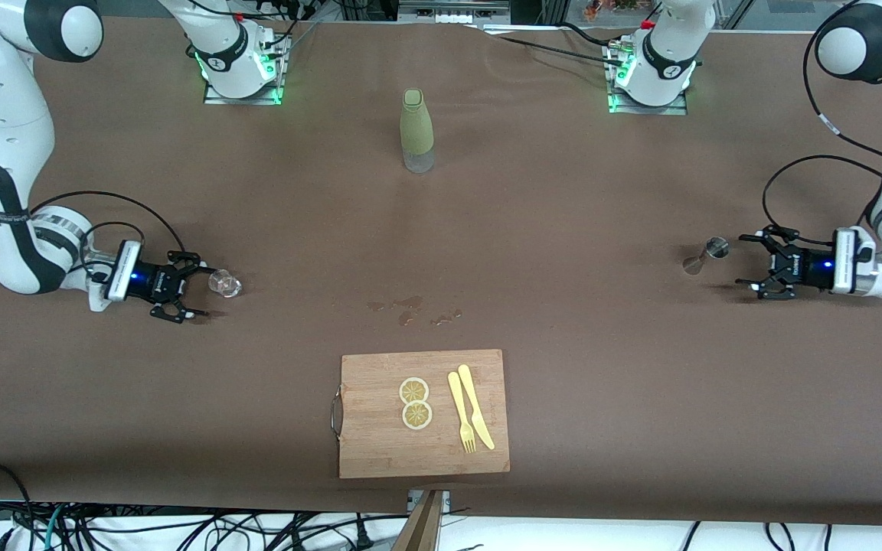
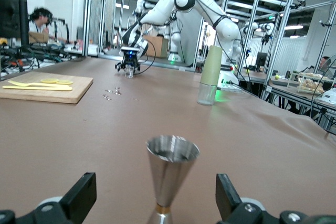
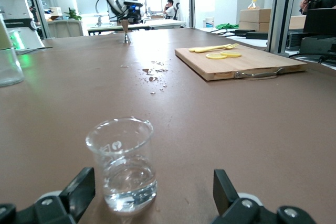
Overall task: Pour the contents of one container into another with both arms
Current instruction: 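Reach the right gripper to the beaker while the left gripper reaches the jigger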
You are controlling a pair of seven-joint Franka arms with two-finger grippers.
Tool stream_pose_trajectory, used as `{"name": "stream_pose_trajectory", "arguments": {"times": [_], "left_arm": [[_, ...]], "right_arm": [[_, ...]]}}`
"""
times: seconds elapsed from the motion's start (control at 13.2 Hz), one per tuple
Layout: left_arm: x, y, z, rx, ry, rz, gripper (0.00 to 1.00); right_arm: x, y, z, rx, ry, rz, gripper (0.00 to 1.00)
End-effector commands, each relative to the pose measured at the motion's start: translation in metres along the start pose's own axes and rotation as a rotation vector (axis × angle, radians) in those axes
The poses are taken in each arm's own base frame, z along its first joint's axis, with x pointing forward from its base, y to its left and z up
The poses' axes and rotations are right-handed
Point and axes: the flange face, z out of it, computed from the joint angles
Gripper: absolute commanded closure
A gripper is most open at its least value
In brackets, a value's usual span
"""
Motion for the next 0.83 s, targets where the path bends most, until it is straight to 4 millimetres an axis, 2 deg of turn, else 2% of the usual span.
{"name": "stream_pose_trajectory", "arguments": {"times": [0.0, 0.3, 0.76], "left_arm": [[-0.017, 0.014, 0.012, 0.053, 0.011, 0.115, 0.0], [-0.029, 0.023, 0.022, 0.06, 0.013, 0.137, 0.0], [-0.042, 0.032, 0.037, 0.088, 0.033, 0.124, 0.0]], "right_arm": [[0.0, -0.003, 0.015, -0.051, 0.005, -0.018, 0.0], [-0.008, -0.008, 0.037, -0.045, 0.019, -0.006, 0.0], [-0.022, -0.031, 0.047, -0.026, 0.035, 0.024, 0.01]]}}
